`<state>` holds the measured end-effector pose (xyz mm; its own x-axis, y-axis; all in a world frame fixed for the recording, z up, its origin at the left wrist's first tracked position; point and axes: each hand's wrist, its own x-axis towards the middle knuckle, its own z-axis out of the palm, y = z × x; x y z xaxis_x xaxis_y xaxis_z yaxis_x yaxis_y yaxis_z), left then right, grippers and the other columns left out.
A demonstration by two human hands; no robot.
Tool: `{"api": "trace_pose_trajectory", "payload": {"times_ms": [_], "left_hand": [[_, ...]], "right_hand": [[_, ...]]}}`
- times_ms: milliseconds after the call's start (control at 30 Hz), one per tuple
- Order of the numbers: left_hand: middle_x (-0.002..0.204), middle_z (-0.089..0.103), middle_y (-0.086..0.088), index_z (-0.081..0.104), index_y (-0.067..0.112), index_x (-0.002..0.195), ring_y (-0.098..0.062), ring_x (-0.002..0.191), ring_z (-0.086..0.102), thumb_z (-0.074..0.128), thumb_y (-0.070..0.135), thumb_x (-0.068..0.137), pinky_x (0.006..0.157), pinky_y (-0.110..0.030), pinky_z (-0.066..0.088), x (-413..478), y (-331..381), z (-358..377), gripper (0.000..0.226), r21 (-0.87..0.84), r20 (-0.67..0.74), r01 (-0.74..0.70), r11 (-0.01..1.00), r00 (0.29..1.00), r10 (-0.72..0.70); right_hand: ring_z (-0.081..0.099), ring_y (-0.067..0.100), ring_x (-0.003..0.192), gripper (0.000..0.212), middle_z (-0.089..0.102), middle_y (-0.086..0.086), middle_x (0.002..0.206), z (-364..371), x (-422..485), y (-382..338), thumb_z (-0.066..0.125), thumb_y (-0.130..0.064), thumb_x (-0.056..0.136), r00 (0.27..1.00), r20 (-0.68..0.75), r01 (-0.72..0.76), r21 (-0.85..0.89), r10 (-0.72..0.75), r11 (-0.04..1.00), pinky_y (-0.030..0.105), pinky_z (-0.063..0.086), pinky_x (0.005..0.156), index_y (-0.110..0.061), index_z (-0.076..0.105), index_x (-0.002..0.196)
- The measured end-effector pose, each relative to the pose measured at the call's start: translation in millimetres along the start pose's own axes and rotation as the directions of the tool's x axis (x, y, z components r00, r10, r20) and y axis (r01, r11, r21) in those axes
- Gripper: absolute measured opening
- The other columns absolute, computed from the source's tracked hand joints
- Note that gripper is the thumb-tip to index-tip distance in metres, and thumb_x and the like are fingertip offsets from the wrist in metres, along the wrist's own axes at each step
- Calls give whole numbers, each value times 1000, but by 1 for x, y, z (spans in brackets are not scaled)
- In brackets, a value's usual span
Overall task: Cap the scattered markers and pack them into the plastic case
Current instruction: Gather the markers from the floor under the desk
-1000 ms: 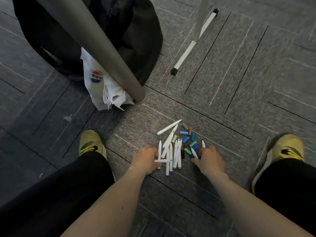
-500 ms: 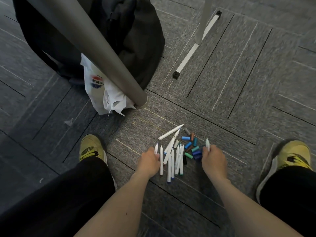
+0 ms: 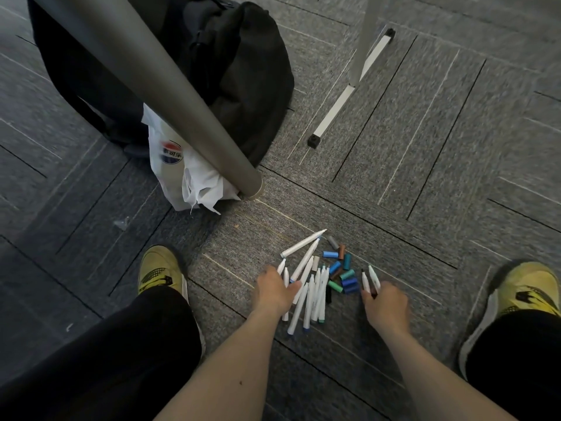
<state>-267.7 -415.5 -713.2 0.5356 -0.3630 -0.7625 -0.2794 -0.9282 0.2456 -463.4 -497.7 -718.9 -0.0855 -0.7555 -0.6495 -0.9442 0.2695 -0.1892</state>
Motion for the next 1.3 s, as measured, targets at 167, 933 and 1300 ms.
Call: {"api": "trace_pose_trajectory", "payload": {"times_ms": [167,933,1300], "left_hand": [[94,61,-5,58,10,100,-17,76,57,69,43,87,65,-34,47,0,2,0,37,65,3,-48,997,999,48],[80,68,-4,68,11,83,-20,75,66,80,36,80,68,-33,55,-3,-19,-3,29,65,54,-43,997,998,40],[72,64,0,63,16,79,-18,65,62,68,55,82,60,-31,50,-10,-6,-1,39,69,29,-124,990,992,123]], "right_hand": [[55,25,74,23,55,6,84,-6,0,1,53,-28,99,1000,-3,-7,73,7,997,33,40,61,-6,58,105],[60,18,62,37,62,2,73,35,-33,-43,69,-50,84,994,89,57,143,-70,988,29,45,50,-15,62,75],[58,24,73,19,58,3,80,35,-38,-45,59,-33,88,998,52,31,97,-36,995,36,48,65,-14,56,84]]}}
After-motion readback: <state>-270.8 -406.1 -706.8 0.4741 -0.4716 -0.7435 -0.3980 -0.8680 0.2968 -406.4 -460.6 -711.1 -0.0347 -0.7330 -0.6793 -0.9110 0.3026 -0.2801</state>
